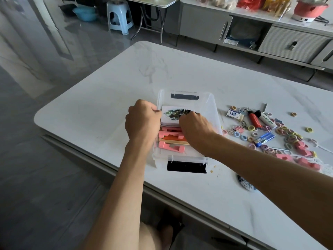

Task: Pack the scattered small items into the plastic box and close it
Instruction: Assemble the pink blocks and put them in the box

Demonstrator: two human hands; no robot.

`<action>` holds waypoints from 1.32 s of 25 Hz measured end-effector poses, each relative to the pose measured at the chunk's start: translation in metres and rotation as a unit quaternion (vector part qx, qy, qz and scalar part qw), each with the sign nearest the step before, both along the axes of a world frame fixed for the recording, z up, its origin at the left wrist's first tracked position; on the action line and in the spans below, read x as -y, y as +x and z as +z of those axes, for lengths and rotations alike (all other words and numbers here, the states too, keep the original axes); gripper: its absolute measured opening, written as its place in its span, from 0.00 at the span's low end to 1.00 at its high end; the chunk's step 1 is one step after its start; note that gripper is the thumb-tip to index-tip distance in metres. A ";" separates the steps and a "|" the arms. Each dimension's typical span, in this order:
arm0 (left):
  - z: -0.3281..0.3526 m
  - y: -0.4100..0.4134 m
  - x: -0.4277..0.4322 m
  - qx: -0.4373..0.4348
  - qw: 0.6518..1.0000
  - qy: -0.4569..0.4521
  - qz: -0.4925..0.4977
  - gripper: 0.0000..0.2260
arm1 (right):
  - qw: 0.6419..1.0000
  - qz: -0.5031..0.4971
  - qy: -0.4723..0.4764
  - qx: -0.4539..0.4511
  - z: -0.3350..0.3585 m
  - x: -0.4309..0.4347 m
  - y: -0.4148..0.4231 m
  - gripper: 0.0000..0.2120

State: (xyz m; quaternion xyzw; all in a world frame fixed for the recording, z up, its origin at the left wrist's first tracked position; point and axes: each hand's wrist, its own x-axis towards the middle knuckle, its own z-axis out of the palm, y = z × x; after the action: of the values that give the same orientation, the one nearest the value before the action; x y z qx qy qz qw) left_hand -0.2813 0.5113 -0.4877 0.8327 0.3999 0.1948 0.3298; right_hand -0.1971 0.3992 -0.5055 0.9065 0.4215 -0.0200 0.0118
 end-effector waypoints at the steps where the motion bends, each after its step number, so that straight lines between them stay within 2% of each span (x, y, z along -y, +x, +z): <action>1: -0.001 -0.001 -0.001 0.002 1.000 0.000 -0.005 0.07 | 0.999 -0.028 0.020 -0.014 -0.003 0.000 0.000 0.15; 4: -0.003 -0.004 -0.003 0.003 1.000 -0.005 -0.018 0.09 | 0.985 -0.139 0.080 -0.066 -0.006 -0.003 0.000 0.08; 6: -0.002 -0.005 -0.002 0.005 1.000 -0.015 -0.019 0.10 | 0.974 -0.191 0.088 -0.079 -0.007 -0.006 0.001 0.08; 9: 0.000 -0.007 0.000 0.019 0.999 -0.021 -0.020 0.15 | 0.970 -0.217 0.083 -0.076 -0.010 -0.010 0.000 0.12; 13: -0.001 -0.009 0.001 0.020 0.999 -0.028 -0.004 0.16 | 0.967 -0.235 0.072 -0.072 -0.012 -0.012 -0.001 0.12; 18: -0.003 -0.008 0.000 0.023 0.999 -0.031 0.001 0.16 | 0.967 -0.233 0.084 -0.064 -0.009 -0.014 0.000 0.10; 24: -0.004 -0.008 -0.001 0.040 0.998 -0.055 -0.001 0.06 | 0.971 -0.216 0.080 -0.068 -0.009 -0.020 -0.003 0.11; 29: -0.004 -0.008 -0.001 0.038 0.998 -0.044 -0.007 0.09 | 0.976 -0.175 0.069 -0.110 -0.002 -0.008 0.002 0.17; 33: -0.001 -0.009 -0.001 0.032 0.998 -0.048 -0.006 0.10 | 0.981 -0.132 0.040 -0.138 -0.001 0.001 -0.005 0.06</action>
State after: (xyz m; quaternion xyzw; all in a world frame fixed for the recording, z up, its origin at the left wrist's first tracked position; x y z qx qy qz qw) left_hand -0.2899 0.5124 -0.4892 0.8118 0.3930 0.1993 0.3833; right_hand -0.2019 0.3987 -0.5069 0.9424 0.2966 -0.1291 -0.0853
